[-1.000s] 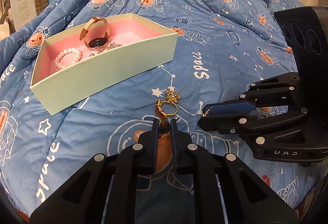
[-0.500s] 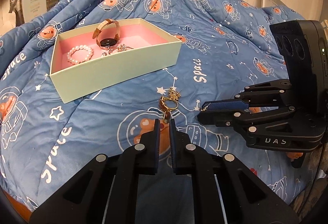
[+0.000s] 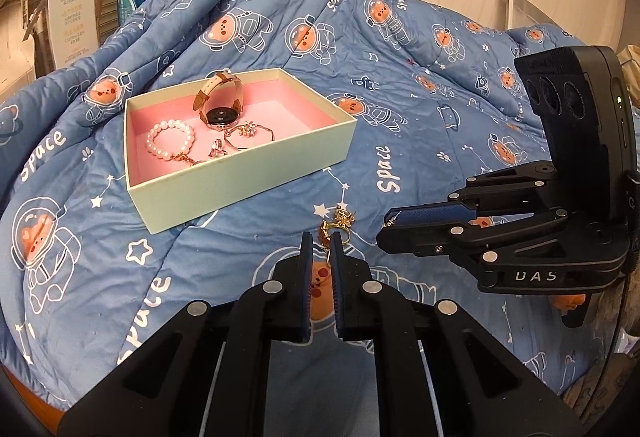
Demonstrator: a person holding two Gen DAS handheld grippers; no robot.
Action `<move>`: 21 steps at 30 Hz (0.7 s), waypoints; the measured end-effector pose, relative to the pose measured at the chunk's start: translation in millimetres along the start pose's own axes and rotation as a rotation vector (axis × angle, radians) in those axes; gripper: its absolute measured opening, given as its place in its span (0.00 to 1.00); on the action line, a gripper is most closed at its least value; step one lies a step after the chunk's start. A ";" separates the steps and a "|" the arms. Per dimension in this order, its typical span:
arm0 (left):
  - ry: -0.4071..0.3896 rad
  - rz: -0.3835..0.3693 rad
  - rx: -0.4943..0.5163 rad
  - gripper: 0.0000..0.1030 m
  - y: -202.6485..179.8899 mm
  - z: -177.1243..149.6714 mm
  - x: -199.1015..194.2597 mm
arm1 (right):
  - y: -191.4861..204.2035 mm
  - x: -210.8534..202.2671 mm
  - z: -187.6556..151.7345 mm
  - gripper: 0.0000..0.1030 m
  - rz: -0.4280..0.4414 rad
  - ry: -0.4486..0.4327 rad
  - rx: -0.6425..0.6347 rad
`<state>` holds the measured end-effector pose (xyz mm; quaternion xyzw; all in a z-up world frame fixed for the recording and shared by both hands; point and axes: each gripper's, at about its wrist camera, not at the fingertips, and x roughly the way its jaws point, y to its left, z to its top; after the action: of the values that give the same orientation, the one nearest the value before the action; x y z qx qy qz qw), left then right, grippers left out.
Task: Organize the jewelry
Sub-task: 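Lift the held earring and heart charm and move both tools toward the box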
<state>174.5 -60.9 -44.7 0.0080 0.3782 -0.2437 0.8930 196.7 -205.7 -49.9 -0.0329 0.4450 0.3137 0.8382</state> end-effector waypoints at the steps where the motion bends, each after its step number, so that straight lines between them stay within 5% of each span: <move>1: -0.002 -0.001 0.000 0.09 0.9 1.8 -0.7 | 0.1 -0.7 3.0 0.14 0.005 -0.002 -0.001; 21: -0.039 -0.008 0.007 0.09 21.9 38.2 -13.8 | -5.4 -12.1 48.2 0.14 -0.023 -0.061 -0.069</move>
<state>201.7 -43.2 -11.8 0.0047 0.3598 -0.2486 0.8993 229.7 -199.9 -12.9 -0.0573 0.4075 0.3200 0.8534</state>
